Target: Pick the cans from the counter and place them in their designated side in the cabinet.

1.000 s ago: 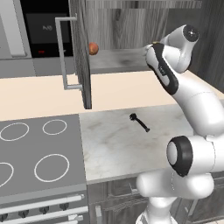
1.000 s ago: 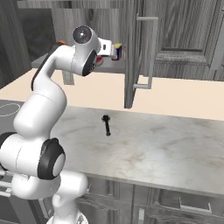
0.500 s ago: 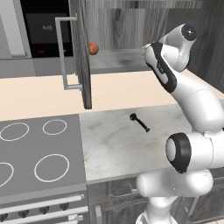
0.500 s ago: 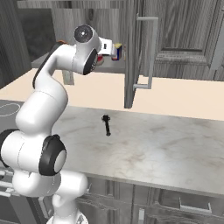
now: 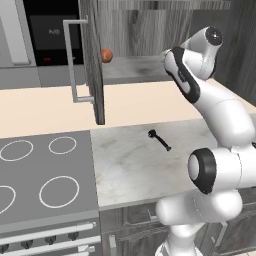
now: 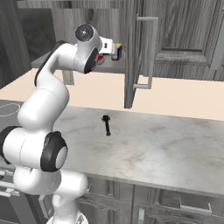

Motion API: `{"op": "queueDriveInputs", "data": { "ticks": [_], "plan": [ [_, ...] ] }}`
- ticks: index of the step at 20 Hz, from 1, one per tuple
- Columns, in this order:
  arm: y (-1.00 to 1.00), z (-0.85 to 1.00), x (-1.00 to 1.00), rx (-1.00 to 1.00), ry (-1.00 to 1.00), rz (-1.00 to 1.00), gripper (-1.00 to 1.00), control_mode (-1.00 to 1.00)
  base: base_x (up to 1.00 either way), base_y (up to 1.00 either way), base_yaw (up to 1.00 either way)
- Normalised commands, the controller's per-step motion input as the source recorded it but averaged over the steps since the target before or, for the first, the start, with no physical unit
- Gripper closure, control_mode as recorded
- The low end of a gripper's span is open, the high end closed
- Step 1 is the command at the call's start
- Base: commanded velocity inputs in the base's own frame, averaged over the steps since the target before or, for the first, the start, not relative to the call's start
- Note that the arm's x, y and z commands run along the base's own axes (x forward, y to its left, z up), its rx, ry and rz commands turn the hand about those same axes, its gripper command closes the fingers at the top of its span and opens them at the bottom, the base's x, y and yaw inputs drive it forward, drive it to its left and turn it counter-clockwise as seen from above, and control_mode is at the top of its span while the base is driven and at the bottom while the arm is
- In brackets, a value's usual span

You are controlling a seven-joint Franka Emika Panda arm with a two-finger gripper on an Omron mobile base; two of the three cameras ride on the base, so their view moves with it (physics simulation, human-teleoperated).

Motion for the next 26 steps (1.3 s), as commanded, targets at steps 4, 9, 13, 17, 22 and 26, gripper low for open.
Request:
{"op": "queueDriveInputs", "data": {
  "ticks": [4,9,13,17,22,26],
  "plan": [
    [0.00,-0.11,0.18,0.00,0.00,0.00,1.00,-1.00,0.00,0.00,0.00],
    [0.00,-0.10,0.17,0.00,0.00,0.00,1.00,-1.00,0.00,0.00,0.00],
    [0.00,-0.13,0.15,0.00,0.00,0.00,1.00,-1.00,0.00,0.00,0.00],
    [0.00,-0.13,0.13,0.00,0.00,0.00,1.00,-1.00,0.00,0.00,0.00],
    [-0.01,-0.11,0.12,0.00,0.00,0.00,1.00,-1.00,0.00,0.00,0.00],
    [-0.04,-0.08,0.11,-0.01,0.00,0.00,1.00,-1.00,0.00,0.00,0.00]
  ]
}}
